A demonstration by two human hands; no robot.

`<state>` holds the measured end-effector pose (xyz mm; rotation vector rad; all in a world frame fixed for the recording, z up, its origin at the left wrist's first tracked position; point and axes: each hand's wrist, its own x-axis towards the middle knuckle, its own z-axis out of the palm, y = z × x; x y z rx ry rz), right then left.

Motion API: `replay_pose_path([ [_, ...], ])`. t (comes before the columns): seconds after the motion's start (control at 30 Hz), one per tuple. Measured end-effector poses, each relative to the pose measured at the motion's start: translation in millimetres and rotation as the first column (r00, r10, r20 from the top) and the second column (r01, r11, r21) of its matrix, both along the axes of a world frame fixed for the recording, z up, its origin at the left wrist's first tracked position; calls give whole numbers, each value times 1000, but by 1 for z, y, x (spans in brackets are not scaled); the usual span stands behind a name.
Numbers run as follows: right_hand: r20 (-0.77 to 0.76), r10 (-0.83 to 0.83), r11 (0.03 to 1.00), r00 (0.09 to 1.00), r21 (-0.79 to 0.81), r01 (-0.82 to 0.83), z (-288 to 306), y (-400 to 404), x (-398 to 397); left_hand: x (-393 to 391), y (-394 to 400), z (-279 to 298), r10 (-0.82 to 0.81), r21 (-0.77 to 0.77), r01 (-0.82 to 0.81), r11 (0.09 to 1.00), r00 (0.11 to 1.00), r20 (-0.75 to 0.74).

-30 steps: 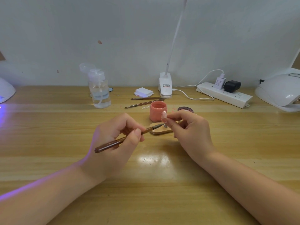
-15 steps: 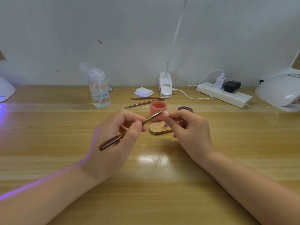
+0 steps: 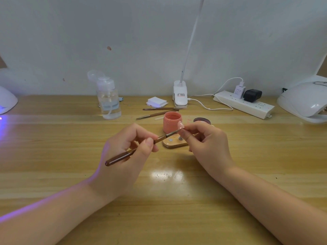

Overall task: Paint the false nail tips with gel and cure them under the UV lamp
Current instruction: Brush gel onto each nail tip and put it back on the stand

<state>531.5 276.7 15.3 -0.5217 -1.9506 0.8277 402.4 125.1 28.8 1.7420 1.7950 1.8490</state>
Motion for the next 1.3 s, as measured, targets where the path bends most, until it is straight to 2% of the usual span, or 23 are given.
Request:
replay_pose_path([
  [0.1,-5,-12,1000,1000,-22,12,-2,1,0,-1,2,4,21,28,-23,999,997,69],
  [0.27,-31,-16,998,999,-60,14,-5,1,-3,-13,19,30,164,-8,-167,986,961,224],
  [0.47,-15,-39,997,999,-62,38,-5,4,-1,-35,66,70,252,-295,-217,931,964,86],
  [0.7,-23,-31,996,999,-86,29,-6,4,-2,-46,130,87,241,-592,-184,785,970,19],
  [1.0,-23,-14,998,1000,-56,13,-6,5,-3,-41,146,76,235,-689,-161,706,972,15],
  [1.1,-15,-29,998,999,-49,29,-6,4,-3,-48,139,80,289,-664,-152,733,952,102],
  [1.2,-16,-45,998,999,-41,45,-5,3,-3,-59,129,82,329,-622,-85,778,899,289],
  [1.3,-22,-37,999,999,-39,36,-5,2,-3,-67,118,79,346,-611,-28,791,844,410],
])
